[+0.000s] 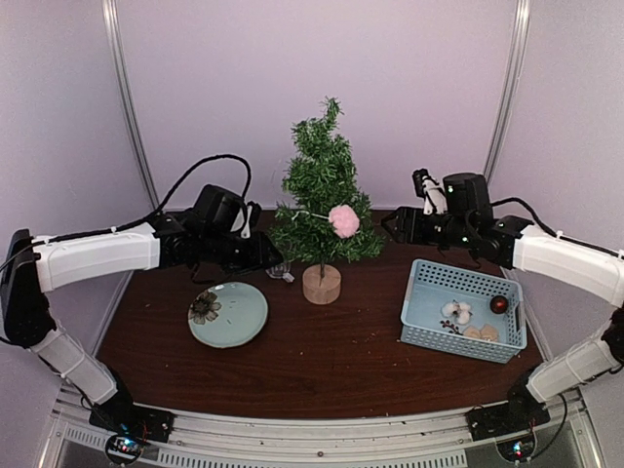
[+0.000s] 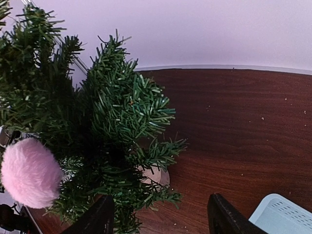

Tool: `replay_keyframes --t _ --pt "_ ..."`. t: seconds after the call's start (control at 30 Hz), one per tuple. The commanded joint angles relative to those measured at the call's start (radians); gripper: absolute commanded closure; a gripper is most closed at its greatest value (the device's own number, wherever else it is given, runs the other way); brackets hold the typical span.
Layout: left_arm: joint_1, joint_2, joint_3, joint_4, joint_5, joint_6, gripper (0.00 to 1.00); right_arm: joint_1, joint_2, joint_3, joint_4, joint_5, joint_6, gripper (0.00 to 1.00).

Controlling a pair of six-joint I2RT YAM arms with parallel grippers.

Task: Decorate the small christmas tree

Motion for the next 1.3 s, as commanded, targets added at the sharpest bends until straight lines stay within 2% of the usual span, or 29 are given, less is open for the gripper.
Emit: replay_keyframes --t 0.0,0.17,0.43,0.73,0.87,1.1,1.17,1.27 --pt "0.011 0.020 0.005 0.065 0.016 -0.005 0.77 -0.030 0.064 0.063 0.075 -0.091 0.048 0.33" --pt "0.039 0.025 -0.001 0.071 0.017 -0.003 1.00 -0.044 0.143 0.103 0.109 -0.136 0.073 0.33" --pt "0.110 0.055 0.024 0.050 0.062 0.060 1.00 -0.062 0.185 0.127 0.161 -0.172 0.096 0.25" --pt "0.192 0.156 0.115 0.030 0.136 0.146 1.00 -0.067 0.192 0.129 0.225 -0.294 0.113 0.24" --pt "0.228 0.201 0.159 0.027 0.177 0.173 1.00 -0.067 0.209 0.142 0.204 -0.302 0.097 0.25" --pt "0.241 0.279 0.265 -0.016 0.208 0.251 1.00 -0.067 0.275 0.193 0.221 -0.363 0.110 0.39" --pt "0.244 0.298 0.284 -0.023 0.213 0.261 1.00 -0.067 0.287 0.198 0.233 -0.374 0.120 0.48" --pt "0.250 0.319 0.305 -0.024 0.221 0.263 1.00 -0.066 0.291 0.195 0.238 -0.395 0.139 0.69"
